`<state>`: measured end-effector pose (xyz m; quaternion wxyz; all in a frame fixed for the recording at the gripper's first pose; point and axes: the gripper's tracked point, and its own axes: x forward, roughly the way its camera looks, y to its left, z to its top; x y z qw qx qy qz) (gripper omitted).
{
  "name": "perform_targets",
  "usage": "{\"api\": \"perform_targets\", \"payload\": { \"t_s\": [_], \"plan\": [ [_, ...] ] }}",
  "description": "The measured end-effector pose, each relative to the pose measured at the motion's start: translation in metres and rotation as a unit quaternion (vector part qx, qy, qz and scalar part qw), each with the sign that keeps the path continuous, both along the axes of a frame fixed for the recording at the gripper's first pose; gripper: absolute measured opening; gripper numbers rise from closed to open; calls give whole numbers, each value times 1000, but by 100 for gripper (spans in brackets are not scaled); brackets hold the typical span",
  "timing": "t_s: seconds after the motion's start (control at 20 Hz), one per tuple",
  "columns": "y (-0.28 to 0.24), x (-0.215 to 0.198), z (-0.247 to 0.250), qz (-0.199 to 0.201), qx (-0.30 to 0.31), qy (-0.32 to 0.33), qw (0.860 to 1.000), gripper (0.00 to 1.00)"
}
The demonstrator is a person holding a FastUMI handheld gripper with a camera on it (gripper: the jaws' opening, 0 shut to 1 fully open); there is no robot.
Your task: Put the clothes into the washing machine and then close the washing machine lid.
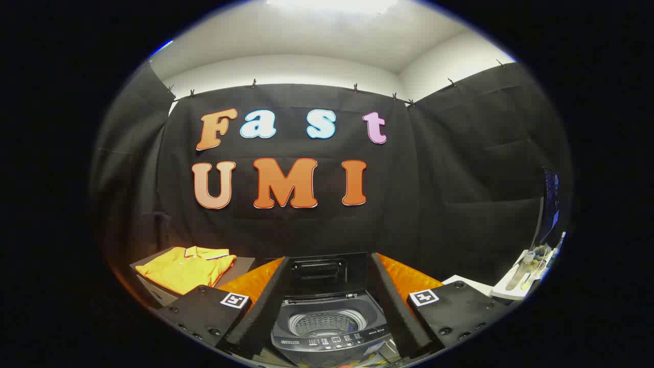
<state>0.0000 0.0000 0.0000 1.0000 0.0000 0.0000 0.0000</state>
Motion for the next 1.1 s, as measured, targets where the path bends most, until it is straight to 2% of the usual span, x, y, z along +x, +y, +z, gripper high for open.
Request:
{"api": "perform_targets", "payload": {
  "t_s": [0.3, 0.8, 1.1],
  "plan": [
    [11, 12, 6, 2, -1, 0, 1000, 100],
    [28, 6, 5, -1, -10, 1, 1000, 100],
    [25, 4, 7, -13, 13, -1, 1000, 100]
  ]
}}
